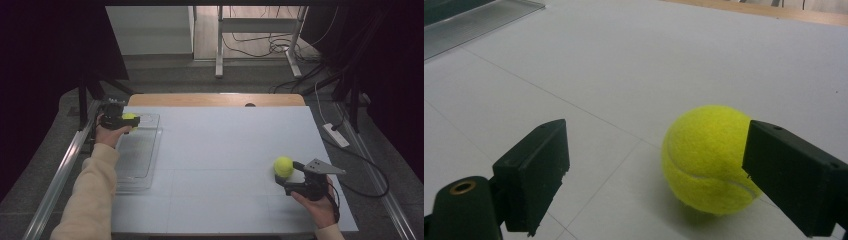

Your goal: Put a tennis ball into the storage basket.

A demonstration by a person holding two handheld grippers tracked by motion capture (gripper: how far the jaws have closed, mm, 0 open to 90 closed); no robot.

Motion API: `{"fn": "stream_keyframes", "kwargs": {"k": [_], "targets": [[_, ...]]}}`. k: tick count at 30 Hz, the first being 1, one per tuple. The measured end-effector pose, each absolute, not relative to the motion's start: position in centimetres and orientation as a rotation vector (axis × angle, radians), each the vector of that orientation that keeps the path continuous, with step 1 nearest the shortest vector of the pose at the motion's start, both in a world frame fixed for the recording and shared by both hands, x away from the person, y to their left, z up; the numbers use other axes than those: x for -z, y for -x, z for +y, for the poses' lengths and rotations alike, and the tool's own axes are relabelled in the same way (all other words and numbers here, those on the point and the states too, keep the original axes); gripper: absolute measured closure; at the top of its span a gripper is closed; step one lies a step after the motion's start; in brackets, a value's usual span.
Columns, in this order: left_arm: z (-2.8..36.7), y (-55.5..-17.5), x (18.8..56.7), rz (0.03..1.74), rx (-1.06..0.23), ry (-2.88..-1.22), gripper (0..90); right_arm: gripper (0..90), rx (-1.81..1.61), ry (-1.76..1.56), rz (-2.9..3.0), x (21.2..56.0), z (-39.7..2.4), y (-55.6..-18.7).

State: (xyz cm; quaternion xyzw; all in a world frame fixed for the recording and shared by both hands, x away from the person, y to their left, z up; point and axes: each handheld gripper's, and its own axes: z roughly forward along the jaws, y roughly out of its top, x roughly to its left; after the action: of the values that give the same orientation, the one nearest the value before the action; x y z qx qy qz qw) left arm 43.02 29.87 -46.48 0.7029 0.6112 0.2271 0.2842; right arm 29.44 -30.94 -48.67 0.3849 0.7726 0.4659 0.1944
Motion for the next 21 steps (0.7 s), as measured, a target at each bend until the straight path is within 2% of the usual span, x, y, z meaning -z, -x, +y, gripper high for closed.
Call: {"fn": "stream_keyframes", "kwargs": {"k": [12,21], "targets": [[29.9,-43.4,47.9,1.694,-0.582,-1.917,28.4,11.4,-1.304,-1.077,2.167,48.7,-31.0,-29.5],[29.9,-43.2,47.5,1.669,-0.601,-1.909,28.3,11.4,-1.298,-1.078,2.167,48.8,-31.0,-29.5]]}}
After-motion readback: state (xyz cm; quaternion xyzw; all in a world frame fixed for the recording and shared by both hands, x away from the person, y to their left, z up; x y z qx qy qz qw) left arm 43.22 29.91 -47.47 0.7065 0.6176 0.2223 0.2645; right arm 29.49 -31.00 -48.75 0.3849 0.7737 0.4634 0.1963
